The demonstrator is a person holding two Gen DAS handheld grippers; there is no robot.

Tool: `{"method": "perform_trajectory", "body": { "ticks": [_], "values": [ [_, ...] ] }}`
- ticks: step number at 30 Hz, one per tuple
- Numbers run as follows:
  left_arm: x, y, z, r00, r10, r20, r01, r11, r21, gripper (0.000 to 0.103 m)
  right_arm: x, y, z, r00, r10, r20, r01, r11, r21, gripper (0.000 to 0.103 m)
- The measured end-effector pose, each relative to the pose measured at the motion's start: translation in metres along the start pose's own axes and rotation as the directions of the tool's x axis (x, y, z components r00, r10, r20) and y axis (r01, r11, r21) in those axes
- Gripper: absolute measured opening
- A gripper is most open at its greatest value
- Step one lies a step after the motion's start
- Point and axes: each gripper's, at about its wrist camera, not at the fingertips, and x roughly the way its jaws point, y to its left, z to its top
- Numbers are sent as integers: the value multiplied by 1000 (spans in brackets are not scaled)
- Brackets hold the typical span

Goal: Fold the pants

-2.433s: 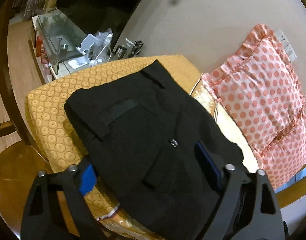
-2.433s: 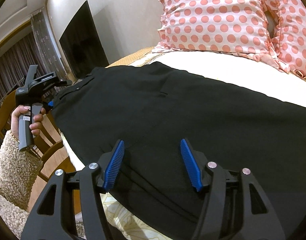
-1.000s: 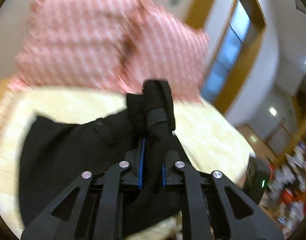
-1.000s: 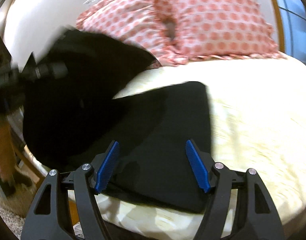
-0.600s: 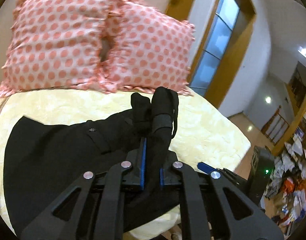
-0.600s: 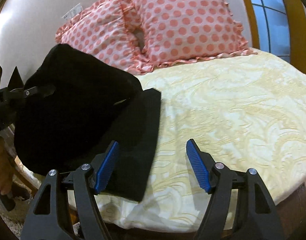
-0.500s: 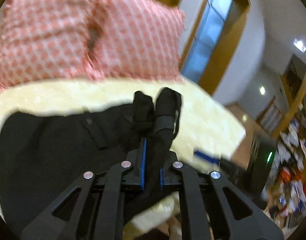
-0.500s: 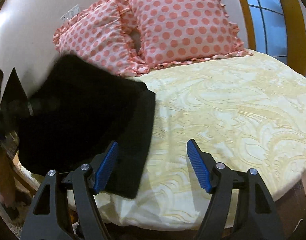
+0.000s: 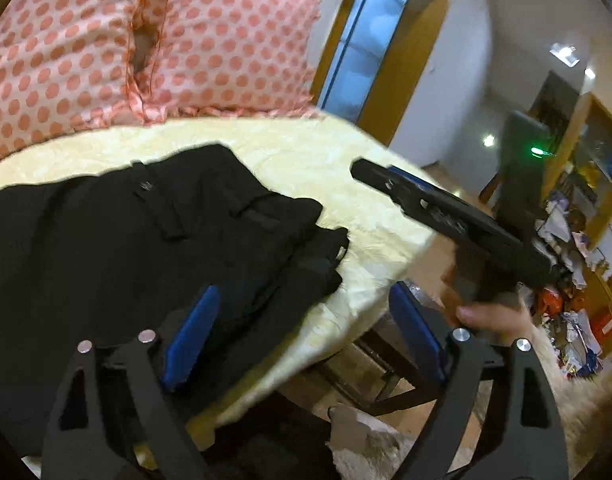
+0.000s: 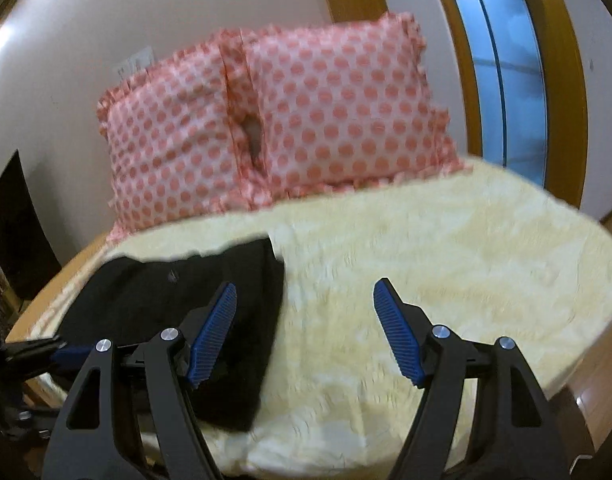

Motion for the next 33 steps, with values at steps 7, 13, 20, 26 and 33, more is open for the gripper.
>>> {"method": "perform_trajectory", "body": {
  "ticks": [7,13,20,26,33],
  "values": [
    [-33,73,-2,831,545,110,-529,836,-143,92,19,64,-1,973,227,-49,-232,963,-139,73],
    [-14,101,-17,734,677,48,-660,728,-185,98,47,100,-24,955,259,-145,-284,940,-188,73],
    [-25,92,-53,747,662,-61,-661,729,-178,100,66,108,-62,949,138,-284,-216,940,-265,73],
    [-38,91,-68,780,623,-57,-617,752,-232,101,60,110,-60,948,139,-288,-218,939,-266,73],
    [-50,67,-64,766,642,42,-626,759,-177,101,52,103,-47,962,142,-231,-196,953,-232,73]
  ]
}}
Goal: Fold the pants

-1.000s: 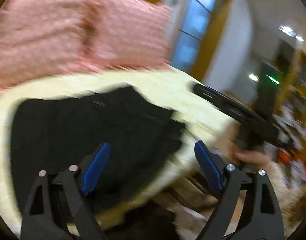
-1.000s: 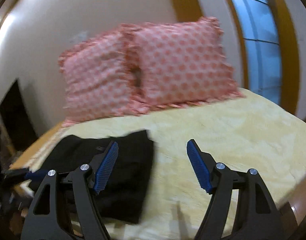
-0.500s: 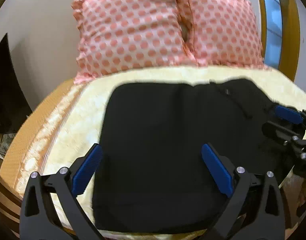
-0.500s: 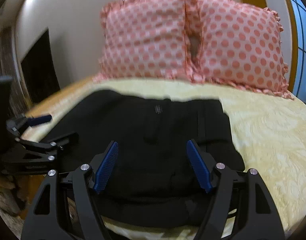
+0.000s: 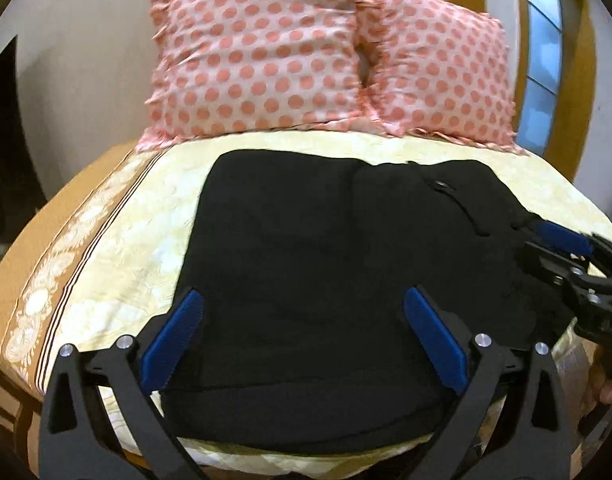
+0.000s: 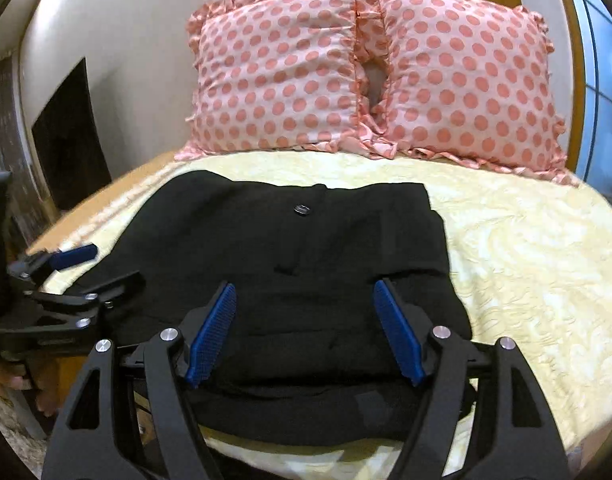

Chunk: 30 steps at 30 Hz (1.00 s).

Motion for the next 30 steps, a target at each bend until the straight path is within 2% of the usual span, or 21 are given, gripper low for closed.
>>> {"method": "perform_trajectory", "body": {
  "ticks": [2,3,4,6,8,10,13,17,24,27,30],
  "values": [
    [10,-4,-4,999,1,-41,0,1000,24,101,15,2,-7,996,-33,-85,30,999,-40,74],
    [14,-2,-8,999,-12,-51,13,1000,9,101,11,3,-8,998,-31,-57,28,998,-53,74],
    [13,1,-11,999,-25,-27,25,1000,-4,101,10,1,-5,998,-14,-62,12,999,-40,74],
    [13,2,-12,999,-37,-17,37,999,1,101,1,-16,6,998,58,-28,-56,997,53,75],
    [13,3,-14,999,-41,-5,41,999,4,101,-2,-40,18,997,81,-2,-80,985,152,81],
    [13,2,-17,999,-45,17,45,999,9,101,4,-66,29,998,61,-28,-53,971,232,81],
    [12,2,-19,998,-51,39,51,999,13,101,29,-90,40,992,70,-104,-38,960,279,81],
    [11,3,-19,997,-63,47,62,998,17,101,55,-107,44,975,131,-178,-61,935,350,81],
    [11,5,-21,995,-77,57,76,997,21,101,74,-106,46,960,106,-258,-23,951,307,81],
    [11,5,-21,995,-80,61,79,997,22,101,75,-99,47,958,118,-261,-48,965,259,65],
    [11,5,-21,995,-80,60,79,997,21,101,73,-94,48,959,110,-261,-53,975,217,62]
  ]
}}
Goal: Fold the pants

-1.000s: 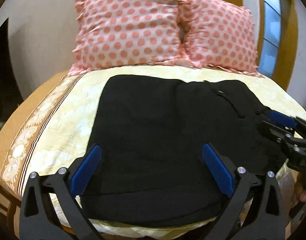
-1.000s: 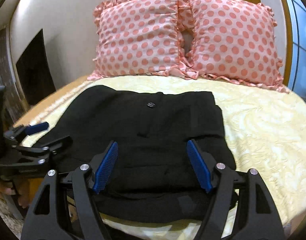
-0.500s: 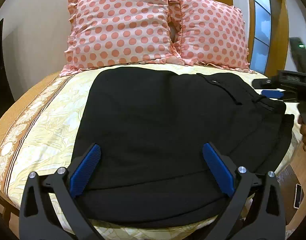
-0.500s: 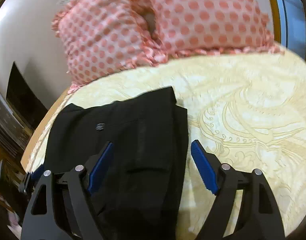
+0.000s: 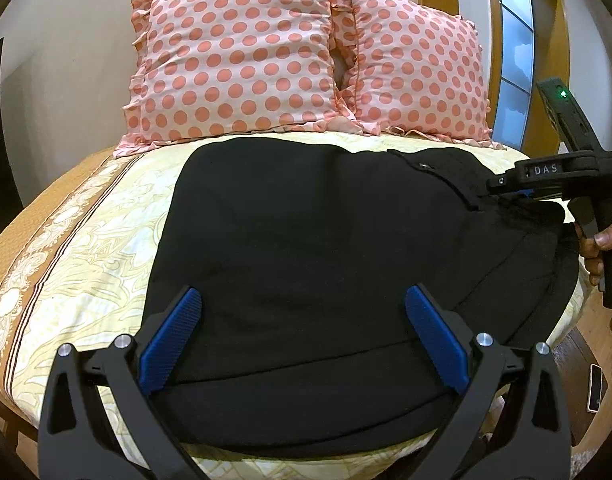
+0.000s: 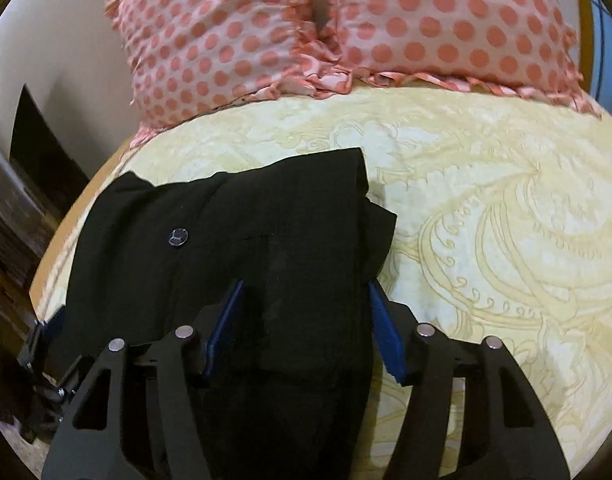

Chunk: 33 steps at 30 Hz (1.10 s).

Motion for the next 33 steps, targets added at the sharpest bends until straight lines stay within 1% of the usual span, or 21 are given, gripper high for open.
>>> {"method": "perform_trajectory", "body": {
  "ticks": [3,5,6,7,8,10,13,15,17,19,20,21,22,23,24,26,27,28,30,32,33],
  "values": [
    [0,0,0,1000,1,-1,-1,1000,0,101,4,-9,5,1000,17,2,-17,999,41,63],
    [0,0,0,1000,1,1,-1,1000,0,101,6,-12,6,1000,26,7,-26,999,45,64],
    [0,0,0,1000,1,1,-1,1000,-1,101,7,-11,7,1000,27,10,-27,999,35,59],
    [0,0,1,1000,-1,-3,1,1000,-3,101,6,-9,6,999,28,19,-28,999,16,46],
    [1,0,0,1000,-3,-7,3,1000,-3,101,5,-6,6,999,28,31,-28,1000,-6,42],
    [0,3,5,999,-29,-34,29,1000,-2,101,-3,2,5,998,26,61,-22,998,-59,24],
    [-10,16,20,998,-48,-30,47,999,-20,101,-12,13,3,995,33,92,-22,992,-121,18],
    [-19,35,37,999,-52,-12,51,997,-61,101,-14,17,3,995,26,100,-11,989,-148,17],
    [-20,57,52,997,-81,-7,80,990,-114,101,-12,17,4,995,21,97,-6,988,-153,17],
    [-8,82,70,992,-118,-49,108,979,-172,101,-10,14,4,995,25,93,-12,990,-142,17],
    [6,94,77,986,-138,-89,118,973,-199,101,-9,13,4,995,28,94,-15,990,-139,17],
    [16,100,82,983,-142,-120,113,970,-214,99,-9,12,4,995,31,95,-18,991,-136,17],
    [28,106,86,977,-146,-155,108,967,-230,91,-9,12,3,995,31,95,-18,990,-137,17],
    [43,109,89,967,-155,-202,104,965,-242,88,-9,12,3,995,30,95,-17,990,-137,17],
    [52,110,91,960,-161,-229,104,965,-242,85,-8,12,4,995,31,94,-18,991,-134,17],
    [71,106,93,945,-170,-278,107,968,-228,79,-7,11,4,996,30,87,-19,992,-127,17],
    [83,102,93,934,-173,-313,109,971,-212,77,-6,10,4,996,30,82,-20,992,-124,18],
    [88,100,92,929,-176,-325,112,972,-207,74,-5,9,5,997,31,77,-21,992,-122,18],
    [97,97,92,920,-188,-343,121,971,-207,73,-3,7,6,997,35,65,-28,993,-113,20],
    [103,95,94,915,-195,-353,128,971,-202,73,-1,3,8,998,29,52,-23,995,-98,25],
    [105,93,96,913,-197,-359,131,971,-198,73,0,1,9,999,27,46,-23,996,-91,33]
  ]
}}
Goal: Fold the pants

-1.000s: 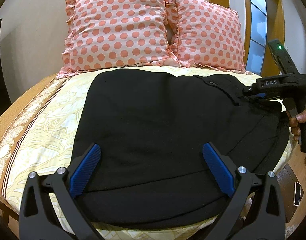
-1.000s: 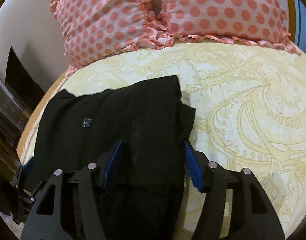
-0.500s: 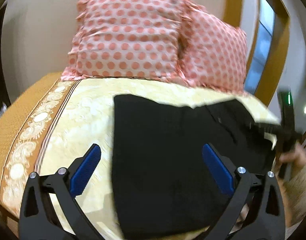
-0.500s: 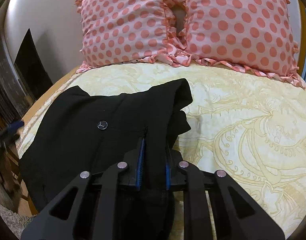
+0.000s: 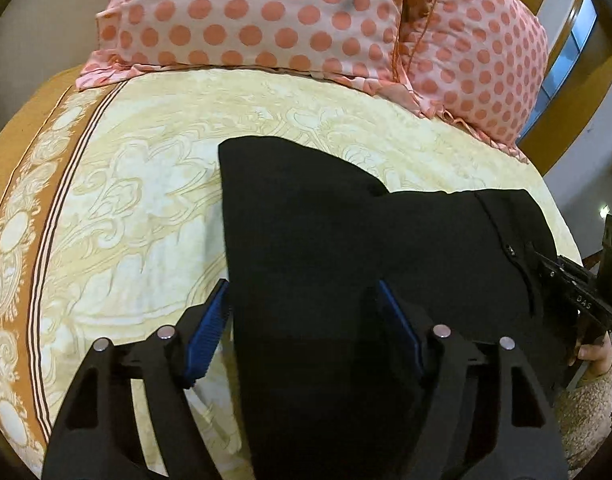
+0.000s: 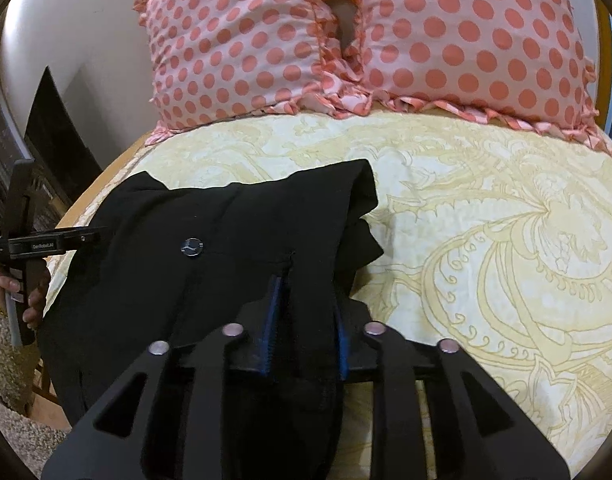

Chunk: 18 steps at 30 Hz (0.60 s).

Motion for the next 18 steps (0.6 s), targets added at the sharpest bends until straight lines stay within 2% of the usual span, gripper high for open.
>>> {"method": "perform_trajectory", "body": {
  "ticks": [1,3,6,8,9,10,11,12,13,15,18],
  "values": [
    [2,-1,3,1000,-4,-7,4,1000,5,73,1,-3,1,1000,-6,-6,6,1000,13,43],
    [7,-2,7,1000,-2,-26,3,1000,10,73,7,-9,3,1000,-8,-26,9,999,39,54],
    [12,-1,14,999,-7,-43,7,1000,9,73,12,-16,5,999,35,-26,-33,997,76,56],
    [13,-1,16,999,-9,-50,10,1000,10,72,13,-17,5,999,49,-23,-47,996,77,53],
    [14,-1,17,999,-9,-50,10,1000,13,66,12,-18,5,998,62,-17,-61,995,76,44],
    [14,-1,18,999,-12,-47,12,1000,14,53,10,-17,5,997,75,-10,-74,995,69,32],
    [11,-2,18,999,-7,-38,8,1000,13,49,9,-16,5,997,83,-3,-82,995,62,27],
    [9,-2,18,1000,0,-27,0,1000,12,35,6,-12,5,997,82,7,-82,996,37,23],
    [6,-2,18,1000,1,-17,-1,1000,9,23,5,-8,4,997,70,10,-70,997,22,21],
    [0,0,18,1000,-11,-1,11,1000,-2,13,2,-2,5,999,49,18,-49,999,-3,18],
    [-8,-2,18,1000,-7,16,7,1000,7,9,-5,3,9,998,48,39,-47,999,-8,16]
  ]
}}
